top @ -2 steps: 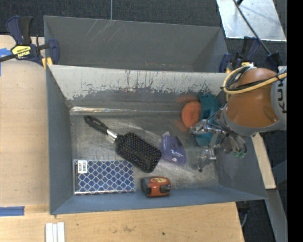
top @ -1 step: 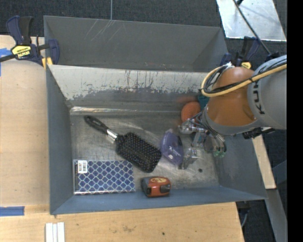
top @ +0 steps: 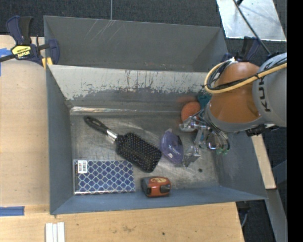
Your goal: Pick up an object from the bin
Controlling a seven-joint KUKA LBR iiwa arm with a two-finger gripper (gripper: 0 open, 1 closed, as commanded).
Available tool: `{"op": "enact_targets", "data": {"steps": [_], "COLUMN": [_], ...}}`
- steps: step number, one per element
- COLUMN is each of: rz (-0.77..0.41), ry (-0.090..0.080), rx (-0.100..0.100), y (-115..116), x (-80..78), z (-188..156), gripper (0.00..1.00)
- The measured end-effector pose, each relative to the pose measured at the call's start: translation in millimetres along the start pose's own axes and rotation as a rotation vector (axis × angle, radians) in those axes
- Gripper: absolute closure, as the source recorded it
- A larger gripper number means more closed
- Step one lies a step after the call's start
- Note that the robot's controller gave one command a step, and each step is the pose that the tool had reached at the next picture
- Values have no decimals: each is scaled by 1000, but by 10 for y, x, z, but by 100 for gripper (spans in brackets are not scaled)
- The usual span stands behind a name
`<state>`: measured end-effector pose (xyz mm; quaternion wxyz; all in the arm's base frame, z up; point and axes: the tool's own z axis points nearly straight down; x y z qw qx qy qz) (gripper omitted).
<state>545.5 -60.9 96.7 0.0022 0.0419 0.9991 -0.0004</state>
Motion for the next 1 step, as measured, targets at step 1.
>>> {"op": "enact_targets", "data": {"steps": [1], "rz": [180], "ry": [-16], "rx": [4], "y": [369], "x": [14], "z": [194], "gripper": [100]}}
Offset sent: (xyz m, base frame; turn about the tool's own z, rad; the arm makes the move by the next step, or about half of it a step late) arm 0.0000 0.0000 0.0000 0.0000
